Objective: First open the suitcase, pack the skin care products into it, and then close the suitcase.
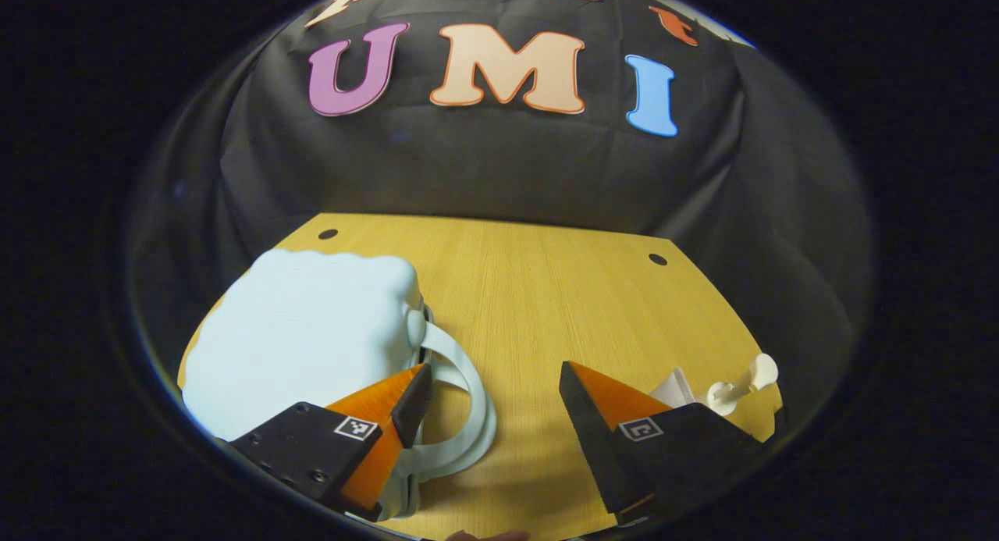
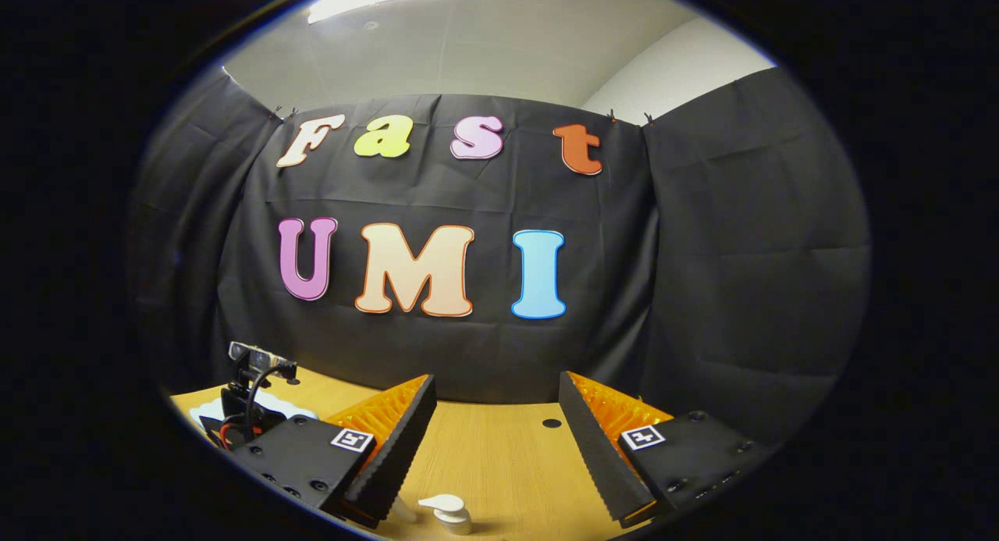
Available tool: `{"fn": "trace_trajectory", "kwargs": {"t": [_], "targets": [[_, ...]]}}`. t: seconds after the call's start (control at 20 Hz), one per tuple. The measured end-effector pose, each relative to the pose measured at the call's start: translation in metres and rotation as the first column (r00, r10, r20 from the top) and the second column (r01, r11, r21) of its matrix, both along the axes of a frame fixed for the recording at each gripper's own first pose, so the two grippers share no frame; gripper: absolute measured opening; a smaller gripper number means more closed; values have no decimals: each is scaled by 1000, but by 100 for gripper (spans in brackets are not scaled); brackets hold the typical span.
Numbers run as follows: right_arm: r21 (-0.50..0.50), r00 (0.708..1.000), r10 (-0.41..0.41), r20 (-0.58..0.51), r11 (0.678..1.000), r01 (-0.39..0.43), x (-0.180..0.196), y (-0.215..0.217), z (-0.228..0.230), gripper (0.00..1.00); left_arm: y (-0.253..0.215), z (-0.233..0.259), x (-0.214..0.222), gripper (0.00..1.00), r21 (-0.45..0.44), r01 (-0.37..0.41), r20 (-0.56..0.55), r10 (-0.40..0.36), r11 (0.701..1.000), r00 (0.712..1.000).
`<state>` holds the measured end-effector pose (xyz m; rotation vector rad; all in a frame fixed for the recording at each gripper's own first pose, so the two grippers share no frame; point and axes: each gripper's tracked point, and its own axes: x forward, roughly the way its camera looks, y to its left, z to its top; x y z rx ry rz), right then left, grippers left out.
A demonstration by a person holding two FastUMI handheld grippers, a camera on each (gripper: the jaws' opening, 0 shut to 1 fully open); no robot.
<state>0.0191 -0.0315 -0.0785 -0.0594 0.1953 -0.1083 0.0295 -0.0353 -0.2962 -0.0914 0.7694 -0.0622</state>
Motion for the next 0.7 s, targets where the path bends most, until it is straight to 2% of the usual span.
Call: {"fn": "trace_trajectory", "kwargs": {"t": [0.2, 0.25, 0.55, 0.65, 0.7], "targets": [[-2, 1000, -7, -24, 1000, 7, -2, -1, -8, 100, -3, -16, 3, 98, -26, -14, -54, 13, 1000, 998], [-3, 1000, -7, -28, 1000, 7, -2, -1, -10, 99, -4, -17, 6, 93, -21, -13, -54, 12, 1000, 998], [-22, 1000, -2, -19, 1000, 2, -3, -1, -7, 99, -2, -38, 11, 93, 55, -43, -132, 50, 998, 990], [-22, 1000, -3, -18, 1000, 3, -4, -2, -7, 99, -4, -50, 10, 94, 50, -46, -172, 54, 998, 984], [-23, 1000, -4, -18, 1000, 4, -4, -3, -7, 99, -10, -55, 8, 92, 17, -38, -200, 41, 999, 979]]}}
